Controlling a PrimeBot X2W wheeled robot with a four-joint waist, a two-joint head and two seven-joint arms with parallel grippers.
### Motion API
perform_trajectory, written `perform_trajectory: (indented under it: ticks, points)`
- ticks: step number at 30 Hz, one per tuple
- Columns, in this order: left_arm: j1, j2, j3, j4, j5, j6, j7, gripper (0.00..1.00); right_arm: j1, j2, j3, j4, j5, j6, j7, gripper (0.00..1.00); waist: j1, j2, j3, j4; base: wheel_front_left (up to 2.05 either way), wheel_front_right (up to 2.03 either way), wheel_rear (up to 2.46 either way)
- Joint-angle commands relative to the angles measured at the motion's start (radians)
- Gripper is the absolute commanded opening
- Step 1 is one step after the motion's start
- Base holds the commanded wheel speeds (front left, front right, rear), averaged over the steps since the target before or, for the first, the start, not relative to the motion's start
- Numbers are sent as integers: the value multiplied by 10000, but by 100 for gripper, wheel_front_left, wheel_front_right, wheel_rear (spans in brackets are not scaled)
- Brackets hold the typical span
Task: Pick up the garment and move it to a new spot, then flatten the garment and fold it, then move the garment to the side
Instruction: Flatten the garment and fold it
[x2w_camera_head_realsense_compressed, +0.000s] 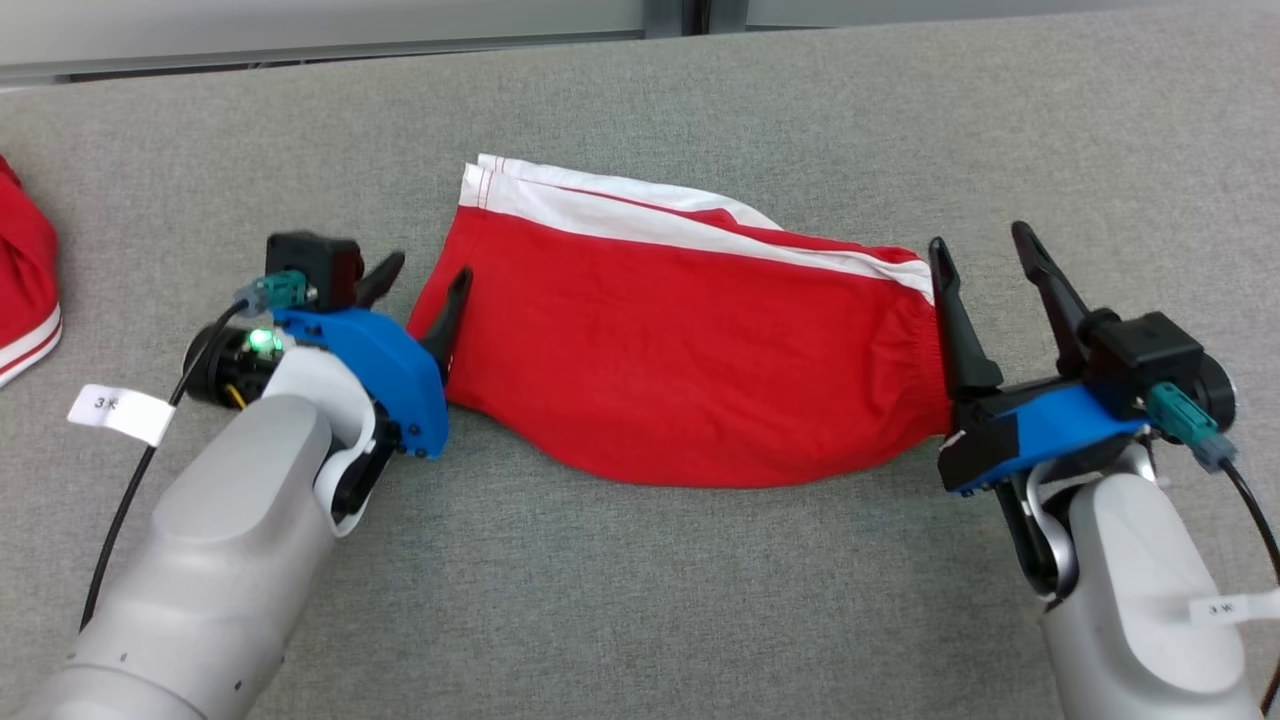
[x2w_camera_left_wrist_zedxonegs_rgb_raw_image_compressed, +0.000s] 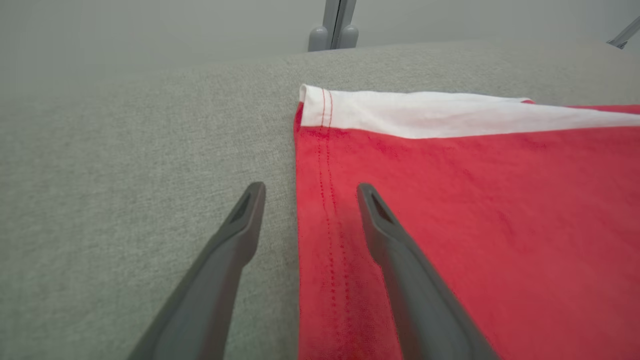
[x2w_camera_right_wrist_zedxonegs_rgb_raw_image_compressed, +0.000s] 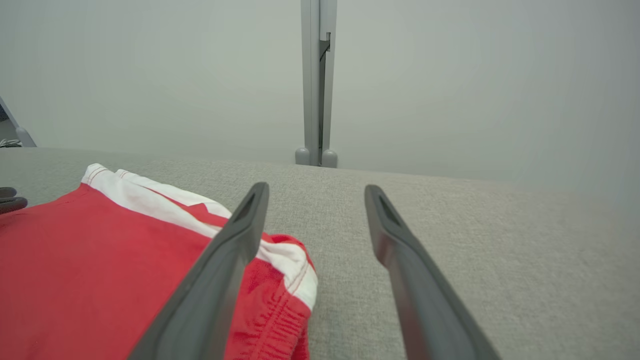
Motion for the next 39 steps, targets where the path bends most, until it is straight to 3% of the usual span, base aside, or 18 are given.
perform_trajectory:
  ticks: [1, 12, 13, 15, 17, 18, 19, 20, 31, 39]
  points:
    - [240, 105, 9, -18, -189, -20, 242, 100, 320, -17, -120, -373, -95, 1, 156, 100, 1, -1, -67, -12, 0, 0, 0]
    - [925, 233, 79, -659, -1377, -20, 1549, 100, 1632, -17, -378, -2868, -209, 1, 1118, 100, 1, -1, -173, -216, 0, 0, 0]
    - [1129, 418, -111, -1467, -1834, -21, 2165, 100, 1995, -17, -402, -3557, -133, 1, 1404, 100, 1, -1, -117, -348, 0, 0, 0]
    - [1134, 440, -149, -1538, -1868, -19, 2262, 100, 2022, -17, -382, -3662, -85, 1, 1432, 100, 1, -1, -99, -393, 0, 0, 0]
    - [1112, 452, -154, -1557, -1863, 42, 2279, 37, 2042, -18, -356, -3709, -25, 1, 1436, 100, 1, -1, -88, -436, 0, 0, 0]
    - [1112, 452, -154, -1557, -1863, 42, 2279, 37, 2042, -18, -356, -3709, -25, 1, 1436, 100, 1, -1, -88, -436, 0, 0, 0]
    - [1092, 456, -144, -1574, -1852, 61, 2233, 5, 2045, -18, -345, -3728, -10, 1, 1424, 100, 1, -1, -84, -450, 0, 0, 0]
    - [1084, 455, -140, -1603, -1838, 54, 2172, 0, 2047, -17, -344, -3745, 15, 1, 1410, 100, 1, -1, -86, -456, 0, 0, 0]
    - [1840, 621, 31, -2411, -1723, 378, 949, 0, 2214, -17, -741, -3657, -65, 1, 1331, 100, 1, -1, -534, -32, 0, 0, 0]
    - [3473, 764, 149, -3620, -1956, 1073, 196, 0, 2496, -18, -900, -3497, -57, 1, 1449, 100, 1, -1, -1016, 395, 0, 0, 0]
